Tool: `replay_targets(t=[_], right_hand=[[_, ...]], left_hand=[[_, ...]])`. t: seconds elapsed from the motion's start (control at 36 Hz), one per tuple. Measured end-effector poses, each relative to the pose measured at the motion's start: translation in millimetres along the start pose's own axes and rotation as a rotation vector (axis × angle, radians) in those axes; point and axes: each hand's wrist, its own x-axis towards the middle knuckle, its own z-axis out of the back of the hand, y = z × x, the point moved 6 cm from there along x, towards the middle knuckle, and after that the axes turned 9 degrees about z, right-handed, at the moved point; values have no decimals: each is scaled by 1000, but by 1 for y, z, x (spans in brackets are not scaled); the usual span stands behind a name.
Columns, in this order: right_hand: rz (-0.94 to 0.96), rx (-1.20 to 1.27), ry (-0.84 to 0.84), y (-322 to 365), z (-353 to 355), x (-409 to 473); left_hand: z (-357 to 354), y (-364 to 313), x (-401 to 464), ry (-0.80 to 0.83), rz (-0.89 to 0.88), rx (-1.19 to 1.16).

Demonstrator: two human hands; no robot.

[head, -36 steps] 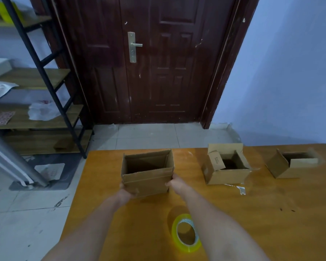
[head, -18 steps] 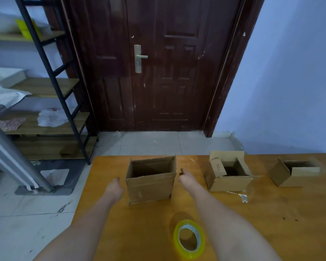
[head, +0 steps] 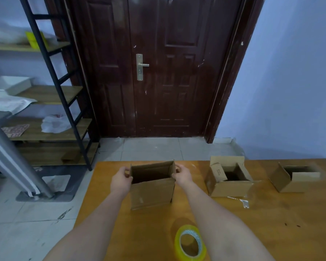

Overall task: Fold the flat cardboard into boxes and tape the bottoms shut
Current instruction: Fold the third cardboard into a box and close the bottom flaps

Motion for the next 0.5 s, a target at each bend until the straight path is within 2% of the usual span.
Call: replay_targets(t=[0.11, 0.25, 0.5], right_hand=[[20, -68, 7, 2, 1, 2], [40, -160, 28, 3, -2, 8], [44, -173, 88, 0, -3, 12]], left_hand=[[-6, -1, 3, 4, -79, 139], [-12, -6, 7, 68, -96, 272], [-15, -9, 19, 128, -111, 306]])
